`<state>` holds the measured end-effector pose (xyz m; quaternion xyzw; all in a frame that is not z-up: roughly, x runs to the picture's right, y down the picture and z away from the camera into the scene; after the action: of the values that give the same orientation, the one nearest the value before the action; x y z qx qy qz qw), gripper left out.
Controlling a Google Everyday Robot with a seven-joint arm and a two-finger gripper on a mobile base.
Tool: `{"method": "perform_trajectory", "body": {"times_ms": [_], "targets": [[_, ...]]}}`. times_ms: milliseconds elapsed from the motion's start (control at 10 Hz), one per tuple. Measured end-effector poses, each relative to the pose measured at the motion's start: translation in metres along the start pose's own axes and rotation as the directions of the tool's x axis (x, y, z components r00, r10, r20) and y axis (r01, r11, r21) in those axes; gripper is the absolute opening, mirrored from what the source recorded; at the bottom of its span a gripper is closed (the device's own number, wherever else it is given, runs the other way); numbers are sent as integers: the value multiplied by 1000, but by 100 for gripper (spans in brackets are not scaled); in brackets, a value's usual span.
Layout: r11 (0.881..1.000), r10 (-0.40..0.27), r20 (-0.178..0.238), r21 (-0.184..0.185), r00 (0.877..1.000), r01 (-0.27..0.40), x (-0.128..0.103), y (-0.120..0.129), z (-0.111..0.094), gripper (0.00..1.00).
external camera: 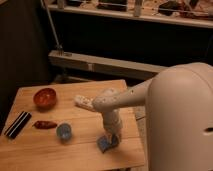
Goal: Wipe the white sponge on the table
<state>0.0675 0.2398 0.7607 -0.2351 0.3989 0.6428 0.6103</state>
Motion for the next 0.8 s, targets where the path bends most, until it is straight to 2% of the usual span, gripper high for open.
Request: {"method": "perform_trajectory", "body": {"times_ms": [200,300,500,600,800], "targets": [[997,72,37,-20,997,-71,-21,-18,-18,8],[993,113,57,-41,992,-111,-39,-27,-25,8],[988,145,65,-65,987,-141,-65,-33,-21,8],[984,161,63,-87,985,-155,-82,-30,-15,8],[980,169,57,-118,984,-162,-100,-20,-7,8]]}}
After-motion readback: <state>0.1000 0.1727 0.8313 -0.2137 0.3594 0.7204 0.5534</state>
